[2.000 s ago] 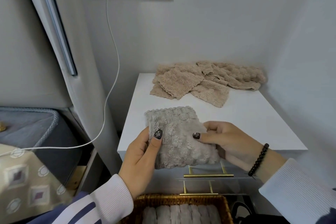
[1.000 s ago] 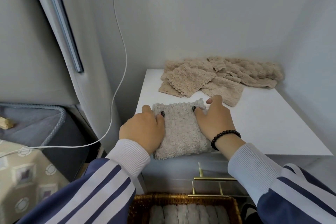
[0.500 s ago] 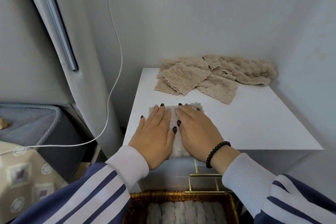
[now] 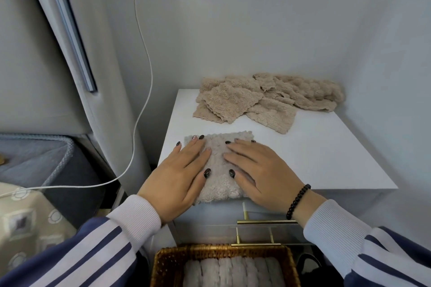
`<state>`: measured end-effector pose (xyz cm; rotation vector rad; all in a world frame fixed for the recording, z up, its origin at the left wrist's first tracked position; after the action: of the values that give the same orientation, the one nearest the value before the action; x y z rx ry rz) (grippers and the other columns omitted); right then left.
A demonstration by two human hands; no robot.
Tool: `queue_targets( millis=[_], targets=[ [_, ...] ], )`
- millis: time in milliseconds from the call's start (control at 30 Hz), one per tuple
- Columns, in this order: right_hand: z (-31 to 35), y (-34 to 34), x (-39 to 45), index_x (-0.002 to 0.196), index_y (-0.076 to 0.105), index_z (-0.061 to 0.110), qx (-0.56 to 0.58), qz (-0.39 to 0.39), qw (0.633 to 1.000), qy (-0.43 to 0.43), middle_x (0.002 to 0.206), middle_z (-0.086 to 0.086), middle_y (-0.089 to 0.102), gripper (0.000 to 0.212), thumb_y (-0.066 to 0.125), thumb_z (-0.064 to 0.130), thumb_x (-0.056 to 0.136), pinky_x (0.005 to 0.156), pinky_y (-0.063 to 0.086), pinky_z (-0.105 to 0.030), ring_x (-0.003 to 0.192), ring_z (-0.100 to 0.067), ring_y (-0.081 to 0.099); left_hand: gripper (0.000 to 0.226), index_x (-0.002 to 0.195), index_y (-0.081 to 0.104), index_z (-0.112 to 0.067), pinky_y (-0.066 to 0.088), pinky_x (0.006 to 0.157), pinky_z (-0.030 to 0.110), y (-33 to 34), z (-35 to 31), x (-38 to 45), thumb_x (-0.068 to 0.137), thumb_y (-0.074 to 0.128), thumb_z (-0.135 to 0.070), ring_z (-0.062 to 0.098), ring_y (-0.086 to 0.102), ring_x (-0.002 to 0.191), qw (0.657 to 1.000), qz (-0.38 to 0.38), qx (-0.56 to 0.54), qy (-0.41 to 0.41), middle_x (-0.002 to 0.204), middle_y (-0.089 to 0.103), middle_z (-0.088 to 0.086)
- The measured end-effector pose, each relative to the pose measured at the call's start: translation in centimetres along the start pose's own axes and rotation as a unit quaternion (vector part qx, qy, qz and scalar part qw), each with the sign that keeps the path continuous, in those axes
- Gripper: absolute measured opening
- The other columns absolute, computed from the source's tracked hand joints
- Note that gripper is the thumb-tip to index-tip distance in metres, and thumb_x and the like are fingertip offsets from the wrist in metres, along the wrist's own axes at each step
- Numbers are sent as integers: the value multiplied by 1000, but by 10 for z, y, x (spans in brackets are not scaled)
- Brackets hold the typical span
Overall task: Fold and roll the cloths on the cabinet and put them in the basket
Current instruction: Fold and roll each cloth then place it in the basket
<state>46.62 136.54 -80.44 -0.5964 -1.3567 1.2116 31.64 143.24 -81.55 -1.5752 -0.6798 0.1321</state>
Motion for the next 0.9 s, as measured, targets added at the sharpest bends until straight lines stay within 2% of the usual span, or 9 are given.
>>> queue_targets(
  millis=[100, 200, 300, 400, 467, 567, 667, 767, 900],
  targets=[
    [-8, 7, -19, 145, 36, 17, 15, 72, 997, 17, 151, -1, 35, 60, 40, 47, 93, 116, 19, -27, 143, -11, 22, 54, 142, 43, -7, 21, 115, 41, -2, -3, -14, 101, 26, -39, 23, 32, 140, 999, -15, 1, 50, 151, 36, 9],
    [-10, 17, -30, 152, 14, 25, -17, 127, 992, 21, 158, 1, 17, 82, 49, 57, 85, 118, 10, -31, 147, -13, 8, 66, 150, 27, -14, 19, 116, 35, 7, -5, -26, 96, 37, -51, 15, 22, 144, 997, 15, -17, 74, 157, 24, 2],
    [-2, 18, -29, 148, 25, 21, -45, 89, 995, 14, 150, -9, 37, 84, 67, 36, 77, 111, 31, -48, 141, -28, 31, 76, 152, 20, -18, 22, 117, 33, 14, -6, -28, 90, 44, -56, 16, 24, 144, 997, 34, 12, 70, 157, 24, 3],
    [3, 17, -29, 142, 35, 17, -39, 78, 996, 24, 140, -13, 50, 85, 74, 20, 67, 100, 44, -53, 131, -33, 45, 63, 146, 34, -17, 37, 109, 41, 11, -8, -23, 89, 47, -40, 25, 42, 134, 997, 12, 10, 78, 148, 41, 9],
    [8, 12, -29, 139, 39, 15, -48, 77, 996, 21, 135, -14, 55, 77, 68, 18, 68, 95, 48, -52, 127, -34, 50, 55, 140, 41, -15, 46, 101, 41, 7, -11, -22, 87, 47, -29, 27, 52, 126, 997, -20, -3, 78, 140, 51, 11],
    [14, 3, -33, 131, 54, 12, -65, 59, 996, 20, 126, -12, 62, 60, 45, 23, 73, 90, 53, -44, 119, -31, 58, 49, 133, 47, -16, 52, 94, 39, -1, -19, -28, 85, 46, -24, 25, 59, 117, 995, -55, -12, 81, 130, 59, 8],
    [18, 0, -42, 128, 57, 11, -78, 45, 996, 8, 124, -10, 64, 60, 55, 23, 69, 91, 53, -41, 118, -28, 59, 47, 130, 49, -17, 50, 95, 39, -7, -24, -34, 84, 46, -27, 21, 62, 114, 993, -66, -3, 98, 126, 62, 4],
    [19, -2, -49, 126, 58, 12, -73, 32, 997, 13, 124, -7, 64, 55, 53, 23, 72, 97, 45, -40, 119, -25, 58, 45, 128, 50, -18, 51, 94, 35, -7, -21, -37, 84, 47, -28, 19, 63, 110, 993, -73, -1, 89, 123, 64, 1],
    [13, -9, -46, 125, 58, 15, -17, 17, 998, 64, 126, -2, 63, 47, 57, 25, 79, 104, 32, -29, 122, -19, 55, 40, 121, 51, -20, 54, 68, 28, -11, -15, -33, 85, 44, -34, 21, 67, 78, 996, -87, -9, 32, 96, 70, -1]
  ],
)
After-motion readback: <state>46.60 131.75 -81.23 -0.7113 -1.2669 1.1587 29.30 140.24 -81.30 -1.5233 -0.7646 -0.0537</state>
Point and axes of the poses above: each hand's wrist, its own x-axis towards the middle knuckle, its own y-axis out of the palm, z = x × y, the point moved 6 cm from there along x, towards the middle knuckle
